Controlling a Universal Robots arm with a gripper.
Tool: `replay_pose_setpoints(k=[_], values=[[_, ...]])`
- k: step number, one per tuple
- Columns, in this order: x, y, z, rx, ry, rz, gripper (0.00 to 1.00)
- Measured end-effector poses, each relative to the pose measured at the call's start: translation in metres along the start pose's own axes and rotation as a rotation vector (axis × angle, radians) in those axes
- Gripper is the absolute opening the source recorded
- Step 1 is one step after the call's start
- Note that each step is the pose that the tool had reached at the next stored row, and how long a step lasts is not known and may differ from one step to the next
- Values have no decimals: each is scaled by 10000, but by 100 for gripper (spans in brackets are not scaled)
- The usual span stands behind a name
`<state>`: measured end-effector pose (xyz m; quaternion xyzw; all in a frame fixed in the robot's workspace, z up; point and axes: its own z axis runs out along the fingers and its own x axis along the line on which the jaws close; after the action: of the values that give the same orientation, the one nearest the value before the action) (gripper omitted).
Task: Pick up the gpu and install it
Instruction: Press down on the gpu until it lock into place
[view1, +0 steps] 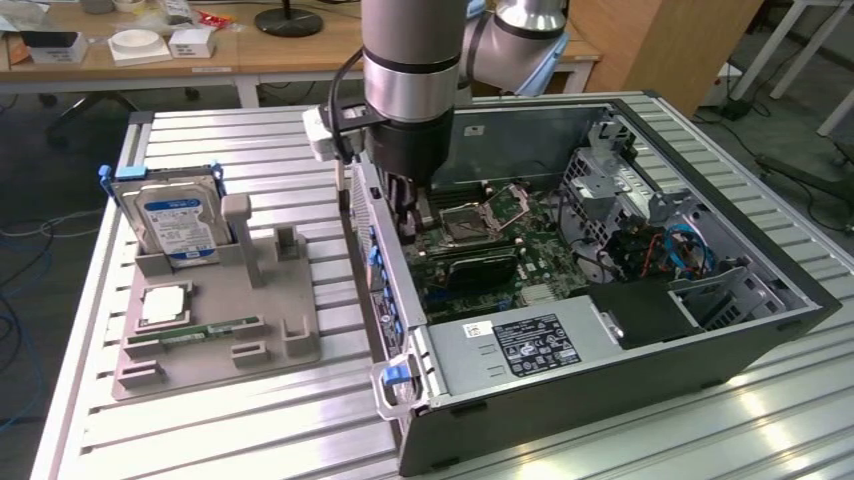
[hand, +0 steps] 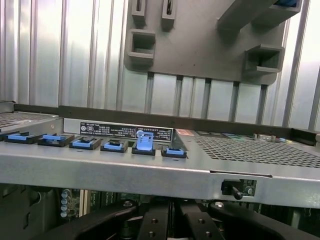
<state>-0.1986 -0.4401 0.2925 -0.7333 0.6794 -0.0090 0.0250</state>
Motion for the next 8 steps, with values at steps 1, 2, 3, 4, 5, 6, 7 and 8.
replay_pose_setpoints(k=[1, 2, 3, 4, 5, 6, 7, 8], values=[[10, 1, -1, 0, 0, 0, 10], [22, 1, -1, 0, 0, -1, 10], [30, 2, -1, 0, 0, 0, 10], [34, 3, -1, 1, -1, 1, 10], [37, 3, -1, 1, 0, 1, 10], [41, 3, -1, 0, -2, 1, 10], [44, 4, -1, 1, -2, 1, 10], [44, 4, 0, 1, -1, 2, 10]])
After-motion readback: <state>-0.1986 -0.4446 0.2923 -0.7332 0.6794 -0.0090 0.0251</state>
